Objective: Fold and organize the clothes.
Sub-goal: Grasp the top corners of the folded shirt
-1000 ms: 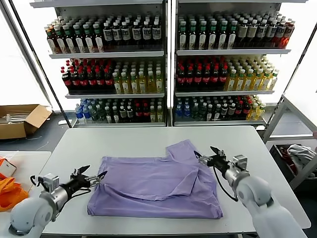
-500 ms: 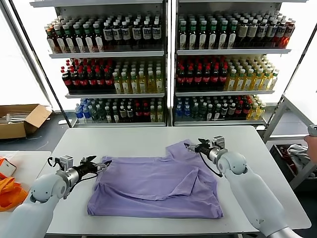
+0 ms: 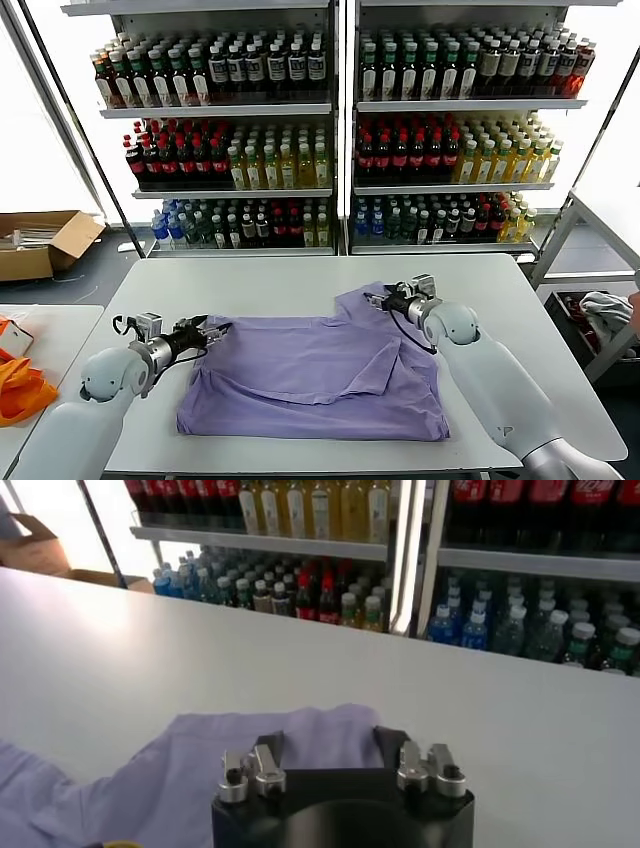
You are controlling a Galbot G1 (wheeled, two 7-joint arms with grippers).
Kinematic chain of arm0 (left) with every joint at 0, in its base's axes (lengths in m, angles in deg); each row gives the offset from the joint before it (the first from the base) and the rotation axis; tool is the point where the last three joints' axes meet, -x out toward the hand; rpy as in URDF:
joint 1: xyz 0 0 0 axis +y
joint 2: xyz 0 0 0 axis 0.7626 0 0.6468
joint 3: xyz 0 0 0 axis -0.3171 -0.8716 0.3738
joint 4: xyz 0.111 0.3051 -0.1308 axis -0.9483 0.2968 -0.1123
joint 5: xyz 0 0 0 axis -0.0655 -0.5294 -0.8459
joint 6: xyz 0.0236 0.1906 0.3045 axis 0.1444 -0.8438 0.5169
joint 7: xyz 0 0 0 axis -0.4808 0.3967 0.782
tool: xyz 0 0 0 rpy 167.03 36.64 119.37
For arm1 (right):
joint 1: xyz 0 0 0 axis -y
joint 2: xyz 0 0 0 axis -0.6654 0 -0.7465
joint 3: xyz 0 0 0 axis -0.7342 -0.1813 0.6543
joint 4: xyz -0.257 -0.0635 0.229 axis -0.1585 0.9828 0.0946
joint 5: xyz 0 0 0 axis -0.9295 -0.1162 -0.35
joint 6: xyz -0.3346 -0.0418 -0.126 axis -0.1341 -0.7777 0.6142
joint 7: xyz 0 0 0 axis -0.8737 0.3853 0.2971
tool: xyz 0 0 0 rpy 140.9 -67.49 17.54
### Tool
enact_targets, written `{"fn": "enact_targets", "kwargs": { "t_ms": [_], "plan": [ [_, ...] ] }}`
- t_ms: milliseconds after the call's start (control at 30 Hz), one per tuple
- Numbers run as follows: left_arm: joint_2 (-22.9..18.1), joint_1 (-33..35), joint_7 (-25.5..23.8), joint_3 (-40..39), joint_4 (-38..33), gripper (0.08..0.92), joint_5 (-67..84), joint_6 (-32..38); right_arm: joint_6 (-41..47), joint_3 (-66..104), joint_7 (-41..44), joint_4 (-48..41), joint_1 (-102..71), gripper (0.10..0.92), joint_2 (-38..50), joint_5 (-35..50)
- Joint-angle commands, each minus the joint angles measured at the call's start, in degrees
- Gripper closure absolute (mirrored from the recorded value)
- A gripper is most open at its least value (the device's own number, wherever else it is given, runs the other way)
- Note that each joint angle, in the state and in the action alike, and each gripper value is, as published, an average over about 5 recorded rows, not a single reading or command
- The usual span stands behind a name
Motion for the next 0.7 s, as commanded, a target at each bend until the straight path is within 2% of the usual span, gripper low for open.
{"fn": "enact_targets", "kwargs": {
  "t_ms": [33, 200, 433, 567, 700],
  "plan": [
    [0.4, 0.7, -0.6, -1.3, -0.1, 0.432, -0.4, -0.1, 0.3, -1.2, -0.1, -0.6, 0.8, 0.561, -0.4, 0.2],
    [0.6, 0.5, -0.4, -1.3, -0.7, 0.579, -0.1, 0.5, 0.1, 0.3, -0.9, 2.2, -0.4, 0.700, -0.2, 1.5],
    [0.0, 1.9, 3.2, -0.1, -5.5, 0.779, 0.0, 2.8, -1.2, 2.5, -4.2, 9.9, -3.9, 0.893, 1.1, 4.9],
    [0.5, 3.8, 5.8, 1.0, -10.1, 0.886, 1.0, 3.7, -1.2, 4.7, -6.6, 16.9, -7.3, 0.918, 2.5, 7.4],
    [1.5, 7.2, 7.8, 3.0, -15.5, 0.916, 2.9, 4.3, -0.7, 7.0, -8.8, 24.8, -11.1, 0.918, 4.6, 9.5]
  ]
}}
